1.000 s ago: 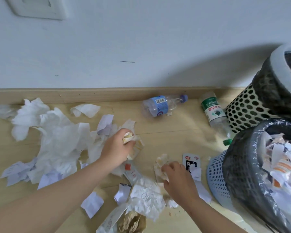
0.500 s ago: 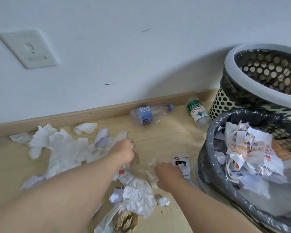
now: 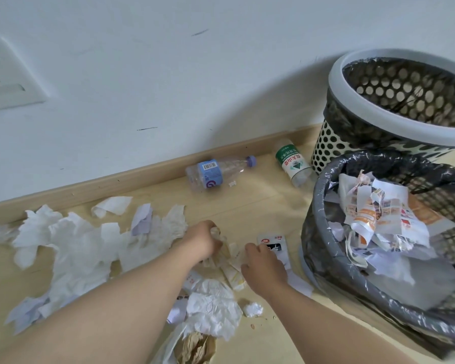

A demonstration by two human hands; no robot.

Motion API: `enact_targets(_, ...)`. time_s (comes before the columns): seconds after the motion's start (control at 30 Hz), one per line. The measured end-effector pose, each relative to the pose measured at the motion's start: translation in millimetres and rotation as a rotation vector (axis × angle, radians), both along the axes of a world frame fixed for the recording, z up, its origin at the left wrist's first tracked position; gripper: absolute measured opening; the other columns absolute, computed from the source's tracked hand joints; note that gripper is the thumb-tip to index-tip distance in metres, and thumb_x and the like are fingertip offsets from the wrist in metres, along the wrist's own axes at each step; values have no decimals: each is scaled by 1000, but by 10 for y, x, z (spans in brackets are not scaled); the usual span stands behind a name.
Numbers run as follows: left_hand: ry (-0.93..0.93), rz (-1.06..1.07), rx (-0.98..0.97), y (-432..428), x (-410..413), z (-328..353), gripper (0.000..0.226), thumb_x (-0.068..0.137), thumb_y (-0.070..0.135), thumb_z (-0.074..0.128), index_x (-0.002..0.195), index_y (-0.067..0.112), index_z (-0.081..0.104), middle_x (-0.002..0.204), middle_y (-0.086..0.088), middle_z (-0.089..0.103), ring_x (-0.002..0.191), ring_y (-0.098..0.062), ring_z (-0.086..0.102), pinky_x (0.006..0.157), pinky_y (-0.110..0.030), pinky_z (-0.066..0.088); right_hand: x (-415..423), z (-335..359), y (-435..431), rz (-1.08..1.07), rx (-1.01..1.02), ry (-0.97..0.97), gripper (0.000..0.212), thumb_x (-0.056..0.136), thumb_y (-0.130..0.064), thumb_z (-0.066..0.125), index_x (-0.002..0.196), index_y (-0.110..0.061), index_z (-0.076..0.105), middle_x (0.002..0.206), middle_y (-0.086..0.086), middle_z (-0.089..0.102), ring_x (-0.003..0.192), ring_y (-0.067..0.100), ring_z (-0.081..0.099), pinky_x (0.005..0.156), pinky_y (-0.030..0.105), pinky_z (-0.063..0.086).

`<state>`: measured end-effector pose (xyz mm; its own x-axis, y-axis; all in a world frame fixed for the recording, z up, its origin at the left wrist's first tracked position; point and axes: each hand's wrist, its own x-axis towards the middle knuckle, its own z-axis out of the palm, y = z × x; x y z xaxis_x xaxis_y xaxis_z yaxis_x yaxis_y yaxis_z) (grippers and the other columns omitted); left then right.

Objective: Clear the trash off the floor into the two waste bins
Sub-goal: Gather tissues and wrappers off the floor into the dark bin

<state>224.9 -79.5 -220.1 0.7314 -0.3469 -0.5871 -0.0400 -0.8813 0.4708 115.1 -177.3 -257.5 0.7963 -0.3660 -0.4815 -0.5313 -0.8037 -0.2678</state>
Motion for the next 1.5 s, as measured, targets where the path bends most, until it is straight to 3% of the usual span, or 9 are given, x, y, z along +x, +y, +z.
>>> enact_targets(0.33,95,147,-15,329,41,-191,35,88,20,57,122,15,53,117,-11,59,100,-28,61,70,-30,52,95,-111,81,78,-96,-54,18,97,-12,42,114,-13,46,114,5,55,104,26,54,69,30,31)
enact_targets(0.5,170,269,-136,420,97,-229,43,88,18,60,130,14,48,115,-11,59,88,-24,57,62,-28,49,131,-71,-54,-336,254,-185,21,97,-27,43,83,-13,50,85,3,54,78,22,52,64,30,35)
enact_targets(0.6,266,430,-242,404,128,-238,38,88,15,61,125,11,51,113,-13,60,92,-27,59,72,-32,51,221,110,-101,-526,430,-354,20,92,-25,53,78,-11,56,69,-2,53,73,18,49,63,28,36)
enact_targets(0.7,391,681,-460,295,149,-219,29,88,6,60,116,6,54,104,-15,60,85,-28,61,67,-33,52,366,299,-93,-541,472,-480,19,90,-25,56,80,-9,59,75,1,55,71,16,46,55,19,34)
enact_targets(0.93,577,931,-745,32,130,12,16,95,4,42,85,10,53,81,-11,59,68,-22,57,63,-33,48,444,392,29,-337,367,-490,11,90,-21,55,84,-18,47,95,-3,46,77,14,45,68,26,34)
enact_targets(1.07,657,815,-729,75,118,61,23,94,27,52,87,7,61,76,-10,68,70,-23,63,66,-33,54,384,339,36,-305,395,-481,7,90,-17,54,96,-17,58,101,-2,50,81,14,49,68,22,35)
enact_targets(1.3,460,750,-602,211,163,-102,28,85,-1,60,106,16,53,90,-9,60,75,-23,60,68,-35,52,407,317,49,-376,502,-494,33,97,-10,39,122,-13,61,125,3,60,117,16,52,93,19,37)
enact_targets(1.4,344,684,-459,300,177,-164,31,84,1,62,110,16,54,92,-10,60,78,-26,60,75,-38,53,345,215,-9,-271,308,-371,37,96,-10,38,131,-15,50,132,6,51,120,21,48,95,30,41)
enact_targets(1.5,157,423,-223,383,151,-158,30,85,6,62,109,18,52,84,-5,56,64,-18,54,53,-26,45,175,87,-20,13,33,-85,40,94,-19,46,134,-18,41,135,6,43,123,26,40,95,35,39)
